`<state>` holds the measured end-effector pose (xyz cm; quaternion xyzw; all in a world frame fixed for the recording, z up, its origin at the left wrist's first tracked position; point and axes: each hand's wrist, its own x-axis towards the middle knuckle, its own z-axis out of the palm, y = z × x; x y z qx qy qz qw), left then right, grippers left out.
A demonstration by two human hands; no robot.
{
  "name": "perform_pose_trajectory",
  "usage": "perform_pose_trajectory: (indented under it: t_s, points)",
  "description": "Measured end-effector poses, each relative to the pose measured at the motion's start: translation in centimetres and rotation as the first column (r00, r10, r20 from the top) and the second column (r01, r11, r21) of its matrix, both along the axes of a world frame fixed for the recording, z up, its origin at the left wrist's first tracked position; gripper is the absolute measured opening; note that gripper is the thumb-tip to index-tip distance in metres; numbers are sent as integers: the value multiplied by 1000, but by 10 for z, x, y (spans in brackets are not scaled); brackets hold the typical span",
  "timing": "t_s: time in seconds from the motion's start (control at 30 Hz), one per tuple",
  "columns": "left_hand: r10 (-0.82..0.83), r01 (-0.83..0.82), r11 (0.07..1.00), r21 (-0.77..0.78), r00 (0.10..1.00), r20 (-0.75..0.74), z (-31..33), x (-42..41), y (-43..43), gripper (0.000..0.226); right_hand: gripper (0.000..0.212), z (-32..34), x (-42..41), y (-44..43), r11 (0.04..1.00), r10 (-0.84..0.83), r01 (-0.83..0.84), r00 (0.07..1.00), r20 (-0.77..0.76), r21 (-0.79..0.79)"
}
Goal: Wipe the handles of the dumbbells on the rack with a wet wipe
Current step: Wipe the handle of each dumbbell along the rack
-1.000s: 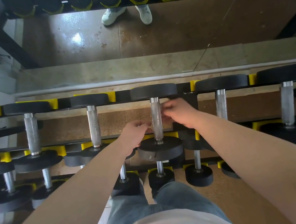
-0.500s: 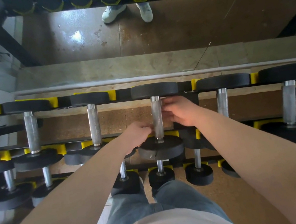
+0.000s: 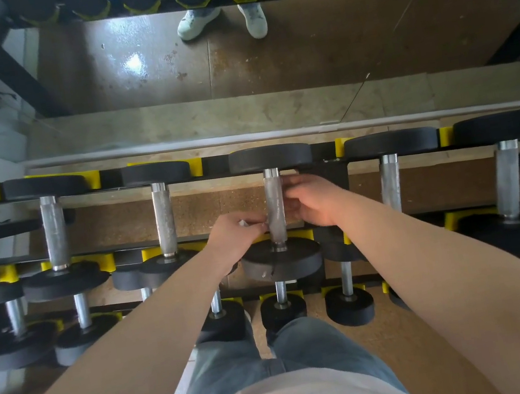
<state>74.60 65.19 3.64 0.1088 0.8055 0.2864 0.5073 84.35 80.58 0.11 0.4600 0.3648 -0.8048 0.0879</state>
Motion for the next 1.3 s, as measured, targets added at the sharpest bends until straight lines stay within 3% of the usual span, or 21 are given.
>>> perform_pose_trajectory:
  t_s: [0.1, 0.23, 0.3, 0.37, 0.43, 0.5, 0.53, 0.6, 0.67, 0.73, 0.87, 0.93, 1.03, 1.07, 1.17, 1.3]
  points:
    - [44, -44, 999, -2, 998, 43, -2, -2, 0, 21, 33, -8, 21, -10, 931, 356, -362, 929, 97, 47]
    - [-58, 60, 998, -33, 997, 52, -2, -3, 1, 24, 33, 0, 22, -3, 854, 504, -512, 858, 99, 88]
    - [-129, 131, 991, -28, 990, 59, 0, -2, 2, 23, 32, 5, 16, 3, 888, 438, -443, 896, 72, 120]
    - [-156, 157, 987, -39, 987, 41, 0, -2, 3, 24, 31, 7, 9, 5, 973, 204, -201, 979, -15, 110]
    - [-164, 164, 985, -44, 986, 6, -2, -1, 3, 27, 30, 8, 8, 4, 997, -17, 23, 997, -80, 75]
    - [-136, 136, 990, -29, 990, -26, -4, 1, 3, 27, 29, 14, 12, -2, 978, 88, -81, 996, -27, 190]
    - [-110, 110, 994, -23, 993, -42, -6, 2, 3, 26, 28, 17, 17, -8, 917, 254, -265, 964, 75, 297]
    - [-57, 57, 998, -11, 997, -59, -7, 4, 3, 23, 21, 18, 26, -19, 681, 522, -600, 800, 296, 420]
    - [-28, 28, 1000, -7, 998, -57, -7, 5, 2, 22, 14, 15, 29, -23, 572, 583, -686, 726, 364, 450]
    - [1, -1, 1000, -9, 999, -52, -6, 5, 1, 16, 12, 15, 29, -22, 568, 561, -672, 738, 374, 475]
    - [24, -26, 999, -28, 998, -59, -4, 4, 1, 8, 19, 19, 33, -24, 854, 206, -278, 957, 203, 441]
    - [23, -26, 999, -43, 997, -71, -2, 6, 3, 7, 24, 18, 37, -28, 809, 177, -272, 958, 226, 521]
    - [62, -63, 998, -16, 997, -45, -3, 10, 3, 22, 21, 19, 47, -35, 576, 419, -578, 816, 398, 578]
    - [68, -68, 998, -3, 997, -45, -3, 12, 3, 28, 19, 20, 49, -37, 540, 463, -623, 781, 419, 566]
    - [85, -84, 996, 15, 993, -79, -4, 15, 3, 29, 17, 21, 51, -37, 550, 441, -591, 805, 396, 590]
    - [159, -160, 987, -3, 983, -89, -7, 17, 2, 15, 17, 22, 36, -31, 670, 142, -315, 943, 300, 672]
